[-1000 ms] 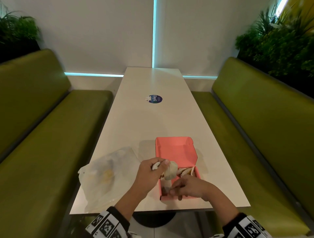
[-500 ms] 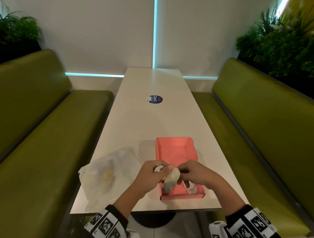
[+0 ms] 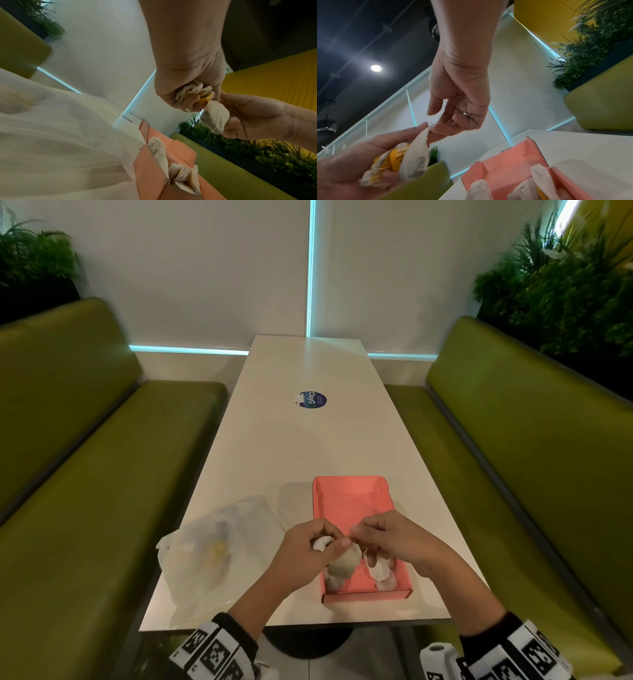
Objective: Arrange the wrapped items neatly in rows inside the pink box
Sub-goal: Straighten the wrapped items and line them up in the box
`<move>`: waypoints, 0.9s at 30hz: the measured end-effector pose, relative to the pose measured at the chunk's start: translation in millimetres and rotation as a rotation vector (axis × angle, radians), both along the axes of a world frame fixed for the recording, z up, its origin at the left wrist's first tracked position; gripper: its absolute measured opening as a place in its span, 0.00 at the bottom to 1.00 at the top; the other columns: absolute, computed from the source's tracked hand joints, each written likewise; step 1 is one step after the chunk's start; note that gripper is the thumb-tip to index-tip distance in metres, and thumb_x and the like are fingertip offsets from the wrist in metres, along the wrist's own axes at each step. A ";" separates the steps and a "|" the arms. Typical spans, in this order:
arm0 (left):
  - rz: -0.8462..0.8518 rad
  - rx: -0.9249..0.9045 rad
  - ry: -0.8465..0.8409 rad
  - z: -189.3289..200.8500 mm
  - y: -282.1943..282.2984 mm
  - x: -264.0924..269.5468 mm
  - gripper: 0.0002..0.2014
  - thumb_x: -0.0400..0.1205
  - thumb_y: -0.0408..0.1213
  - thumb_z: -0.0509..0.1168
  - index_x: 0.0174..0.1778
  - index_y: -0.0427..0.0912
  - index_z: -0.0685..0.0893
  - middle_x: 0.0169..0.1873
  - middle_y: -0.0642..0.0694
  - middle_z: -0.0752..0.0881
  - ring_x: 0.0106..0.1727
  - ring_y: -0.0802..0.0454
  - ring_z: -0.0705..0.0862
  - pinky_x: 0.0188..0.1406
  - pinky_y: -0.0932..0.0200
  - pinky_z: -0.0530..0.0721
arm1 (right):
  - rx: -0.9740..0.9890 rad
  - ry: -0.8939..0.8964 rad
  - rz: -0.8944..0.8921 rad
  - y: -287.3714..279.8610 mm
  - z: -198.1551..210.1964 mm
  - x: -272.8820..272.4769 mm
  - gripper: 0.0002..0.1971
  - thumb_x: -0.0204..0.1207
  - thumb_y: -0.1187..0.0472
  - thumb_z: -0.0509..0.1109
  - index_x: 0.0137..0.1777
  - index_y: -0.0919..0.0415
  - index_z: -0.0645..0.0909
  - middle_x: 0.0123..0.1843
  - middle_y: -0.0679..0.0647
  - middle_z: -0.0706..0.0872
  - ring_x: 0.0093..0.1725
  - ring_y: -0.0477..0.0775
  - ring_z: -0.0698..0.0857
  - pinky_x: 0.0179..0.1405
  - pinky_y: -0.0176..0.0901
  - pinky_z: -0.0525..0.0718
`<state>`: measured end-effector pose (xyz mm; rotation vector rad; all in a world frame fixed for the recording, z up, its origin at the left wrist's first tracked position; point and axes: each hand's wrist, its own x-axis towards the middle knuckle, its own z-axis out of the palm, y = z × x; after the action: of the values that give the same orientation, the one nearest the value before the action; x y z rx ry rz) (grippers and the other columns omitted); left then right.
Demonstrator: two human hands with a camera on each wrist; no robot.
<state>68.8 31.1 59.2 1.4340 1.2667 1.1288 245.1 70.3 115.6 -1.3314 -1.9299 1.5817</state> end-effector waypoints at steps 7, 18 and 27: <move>0.106 0.049 0.065 -5.1 1.8 2.5 0.06 0.76 0.40 0.73 0.34 0.50 0.84 0.30 0.57 0.84 0.32 0.66 0.79 0.34 0.71 0.77 | 0.092 -0.016 -0.036 -3.3 -12.0 -4.7 0.03 0.71 0.64 0.76 0.44 0.60 0.87 0.36 0.61 0.88 0.29 0.45 0.83 0.35 0.33 0.81; 0.257 -0.166 0.342 -37.3 -1.8 -15.8 0.07 0.75 0.44 0.73 0.46 0.50 0.84 0.40 0.58 0.84 0.42 0.59 0.82 0.45 0.63 0.81 | 0.149 -0.305 -0.017 3.8 -58.0 -2.2 0.05 0.78 0.64 0.68 0.42 0.55 0.79 0.41 0.52 0.86 0.39 0.46 0.82 0.43 0.41 0.84; 0.074 -0.380 0.536 -50.6 -8.8 -6.9 0.25 0.70 0.46 0.76 0.61 0.51 0.75 0.48 0.52 0.79 0.50 0.54 0.80 0.48 0.64 0.78 | 0.102 -0.357 -0.020 -1.4 -82.1 -14.7 0.03 0.79 0.61 0.66 0.47 0.60 0.78 0.42 0.51 0.82 0.39 0.47 0.84 0.41 0.38 0.85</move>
<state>61.9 22.3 8.6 1.4461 1.8050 0.5093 230.5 68.9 33.6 -1.6740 -2.1554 1.2833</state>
